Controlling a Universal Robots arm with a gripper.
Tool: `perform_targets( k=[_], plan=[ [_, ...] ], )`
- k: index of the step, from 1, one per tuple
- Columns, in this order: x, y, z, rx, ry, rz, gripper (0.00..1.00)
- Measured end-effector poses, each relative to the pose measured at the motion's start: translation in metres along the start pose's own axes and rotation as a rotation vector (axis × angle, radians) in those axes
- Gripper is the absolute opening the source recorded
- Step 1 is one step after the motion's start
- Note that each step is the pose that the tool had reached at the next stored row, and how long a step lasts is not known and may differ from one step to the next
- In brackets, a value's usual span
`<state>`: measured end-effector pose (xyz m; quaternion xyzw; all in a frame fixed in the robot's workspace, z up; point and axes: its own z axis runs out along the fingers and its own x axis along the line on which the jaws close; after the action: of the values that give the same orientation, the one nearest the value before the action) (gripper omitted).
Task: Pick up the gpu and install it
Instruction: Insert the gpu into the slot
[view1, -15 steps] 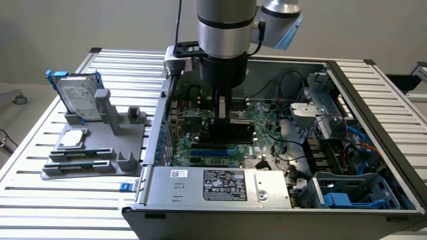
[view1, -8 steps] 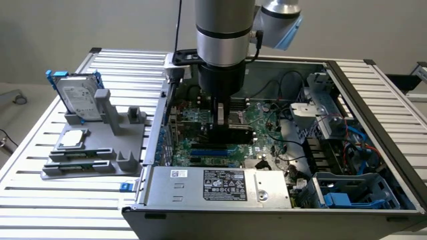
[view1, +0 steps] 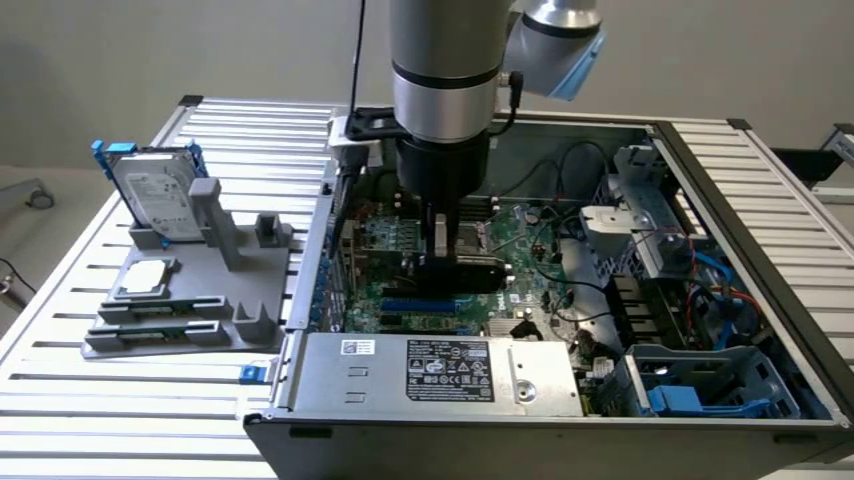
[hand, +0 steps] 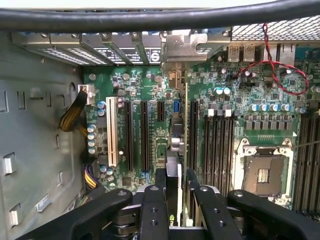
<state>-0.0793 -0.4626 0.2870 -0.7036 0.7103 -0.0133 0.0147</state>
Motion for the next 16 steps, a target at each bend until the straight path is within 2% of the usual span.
perform_targets(
  k=[6,10,16],
  plan=[
    [0.0000,0.0012,0.0074,-0.0006,0.0001,0.000,0.26],
    [0.0000,0.0015,0.0090,-0.0165,0.0001,0.000,0.26],
    [0.0000,0.0016,0.0114,-0.0174,0.0002,0.000,0.26]
  ],
)
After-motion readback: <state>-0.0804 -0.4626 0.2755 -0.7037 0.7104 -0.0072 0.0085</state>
